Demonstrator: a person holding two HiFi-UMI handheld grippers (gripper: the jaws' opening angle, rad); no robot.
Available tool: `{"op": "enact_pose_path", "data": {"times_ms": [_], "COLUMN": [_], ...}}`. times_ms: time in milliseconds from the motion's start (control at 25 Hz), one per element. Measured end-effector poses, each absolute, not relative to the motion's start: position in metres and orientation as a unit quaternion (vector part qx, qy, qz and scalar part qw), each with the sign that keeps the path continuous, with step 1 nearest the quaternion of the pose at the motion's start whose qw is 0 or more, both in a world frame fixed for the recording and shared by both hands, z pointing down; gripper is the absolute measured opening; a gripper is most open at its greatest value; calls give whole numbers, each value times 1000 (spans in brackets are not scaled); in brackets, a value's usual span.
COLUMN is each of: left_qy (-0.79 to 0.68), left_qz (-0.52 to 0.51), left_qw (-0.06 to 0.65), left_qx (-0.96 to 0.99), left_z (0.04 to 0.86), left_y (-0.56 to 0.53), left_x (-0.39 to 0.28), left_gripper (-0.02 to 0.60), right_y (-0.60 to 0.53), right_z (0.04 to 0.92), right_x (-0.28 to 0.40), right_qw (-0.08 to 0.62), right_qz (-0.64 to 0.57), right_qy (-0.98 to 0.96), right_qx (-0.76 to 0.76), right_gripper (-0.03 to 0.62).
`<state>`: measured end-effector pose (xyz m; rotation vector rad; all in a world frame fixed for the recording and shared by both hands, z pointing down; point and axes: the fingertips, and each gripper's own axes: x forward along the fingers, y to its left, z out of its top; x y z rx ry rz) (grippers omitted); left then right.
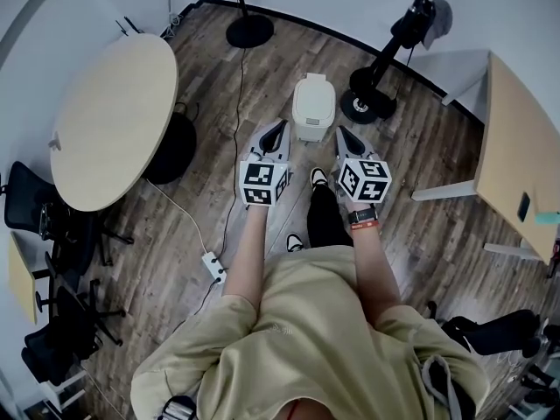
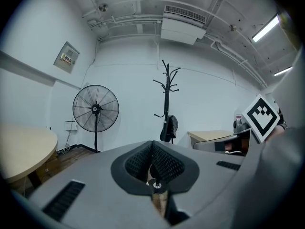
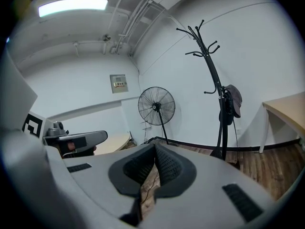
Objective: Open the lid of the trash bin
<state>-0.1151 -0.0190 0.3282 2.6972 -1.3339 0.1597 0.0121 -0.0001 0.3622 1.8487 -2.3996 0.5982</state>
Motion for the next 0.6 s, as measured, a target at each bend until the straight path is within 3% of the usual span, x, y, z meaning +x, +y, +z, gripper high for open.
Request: {"op": "enact_pose_path", "data": {"times_ms": [600], "left_qy": [-431], "left_qz": [92], "left_qw": [96], "left_qx": [892], "left_z": [389], "left_y": [-129], "left_x": [-68], "left_gripper": [23], "right_y": [-118], "right_z": [428], "right_x": [41], "right_qw": [48], "right_qz": [255], "right_qy": [-780], "right_qx": [569], "right_gripper": [2]}}
